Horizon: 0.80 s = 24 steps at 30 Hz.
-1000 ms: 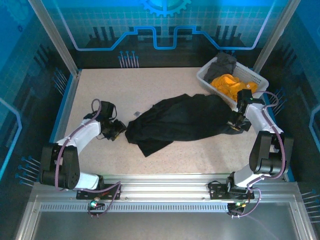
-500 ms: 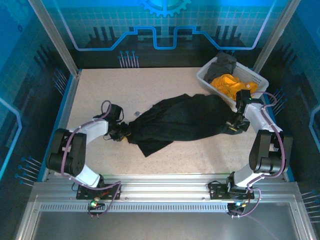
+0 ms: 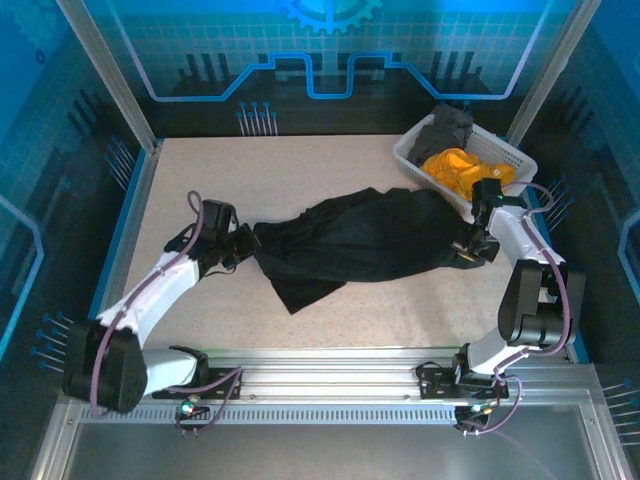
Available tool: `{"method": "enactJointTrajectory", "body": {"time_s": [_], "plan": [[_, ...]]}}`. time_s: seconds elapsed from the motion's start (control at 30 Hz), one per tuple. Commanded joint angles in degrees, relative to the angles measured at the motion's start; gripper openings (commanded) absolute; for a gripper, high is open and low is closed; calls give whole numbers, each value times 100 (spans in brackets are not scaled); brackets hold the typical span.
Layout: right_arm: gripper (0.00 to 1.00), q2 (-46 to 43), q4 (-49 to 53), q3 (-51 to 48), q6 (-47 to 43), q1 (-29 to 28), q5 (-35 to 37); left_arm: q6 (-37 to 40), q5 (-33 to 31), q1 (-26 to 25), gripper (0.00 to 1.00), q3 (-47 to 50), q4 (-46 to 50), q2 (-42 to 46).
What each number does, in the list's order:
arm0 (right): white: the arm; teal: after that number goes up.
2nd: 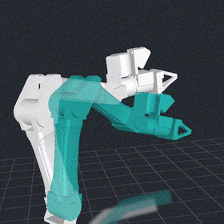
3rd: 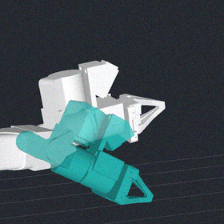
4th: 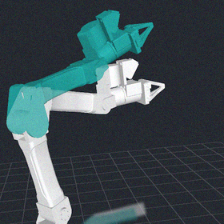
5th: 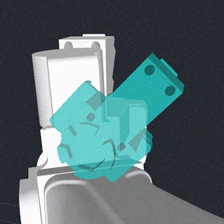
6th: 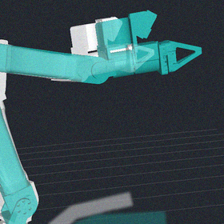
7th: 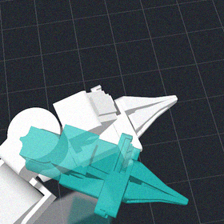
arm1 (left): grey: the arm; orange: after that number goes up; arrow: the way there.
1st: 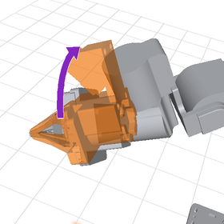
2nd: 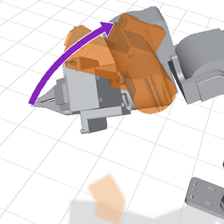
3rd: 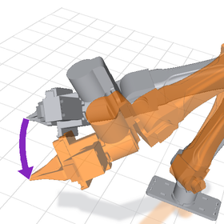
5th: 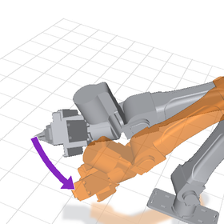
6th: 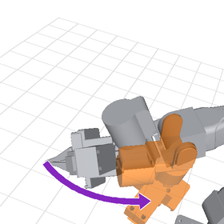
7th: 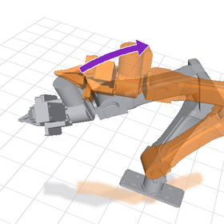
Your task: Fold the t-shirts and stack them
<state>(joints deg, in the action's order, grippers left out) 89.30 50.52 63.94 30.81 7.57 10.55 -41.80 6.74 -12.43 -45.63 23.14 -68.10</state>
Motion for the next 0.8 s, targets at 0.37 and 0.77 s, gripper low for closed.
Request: {"method": "enactJointTrajectory", "body": {"time_s": [0.37, 0.77], "plan": [[0, 279, -71, 521, -172, 402, 13, -313, -154, -351, 0, -475, 1188, 1102], [0, 422, -12, 514, -215, 158, -343, 264, 20, 778, 18, -201, -929, -1554]]}}
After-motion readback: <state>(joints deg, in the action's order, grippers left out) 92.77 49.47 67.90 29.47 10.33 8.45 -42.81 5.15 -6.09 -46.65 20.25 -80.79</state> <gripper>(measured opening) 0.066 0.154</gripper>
